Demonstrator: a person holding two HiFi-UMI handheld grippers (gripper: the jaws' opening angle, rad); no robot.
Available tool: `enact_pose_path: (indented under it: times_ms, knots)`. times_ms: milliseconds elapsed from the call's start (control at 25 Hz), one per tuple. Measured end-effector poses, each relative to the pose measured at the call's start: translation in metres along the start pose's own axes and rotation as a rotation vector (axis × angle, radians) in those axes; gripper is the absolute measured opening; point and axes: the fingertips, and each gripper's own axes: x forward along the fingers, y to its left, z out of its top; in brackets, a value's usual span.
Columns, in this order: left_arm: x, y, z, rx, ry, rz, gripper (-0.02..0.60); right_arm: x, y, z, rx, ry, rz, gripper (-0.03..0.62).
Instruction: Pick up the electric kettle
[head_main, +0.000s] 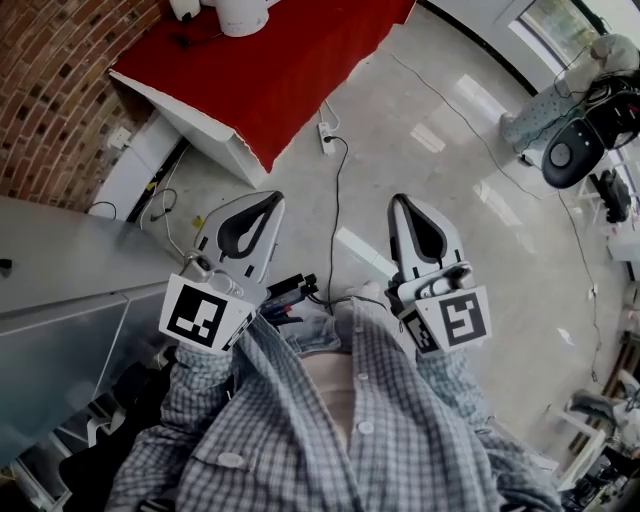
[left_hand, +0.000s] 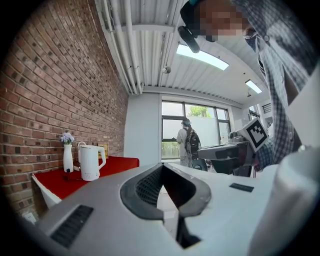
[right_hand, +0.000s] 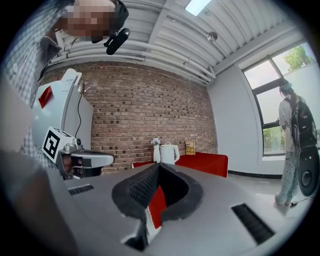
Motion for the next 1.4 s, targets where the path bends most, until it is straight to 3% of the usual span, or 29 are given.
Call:
enact_pose_path:
  times_ms: [600, 920, 1400]
  knots:
    - [-0.020, 0.007, 0.002, 0.003, -0.021, 0.028, 0.000, -0.011, 0.003, 0.004, -0.006, -0.005, -0.036, 0.006]
    - [-0.035, 0.017, 0.004, -0.039, -0.038, 0.083, 0.000, 0.003, 0.011, 0.004, -0.008, -0.006, 0.017, 0.006]
    - [-0.032, 0.050, 0.007, -0.026, -0.036, 0.165, 0.000, 0.049, 0.015, 0.011, -0.012, -0.023, 0.104, 0.006]
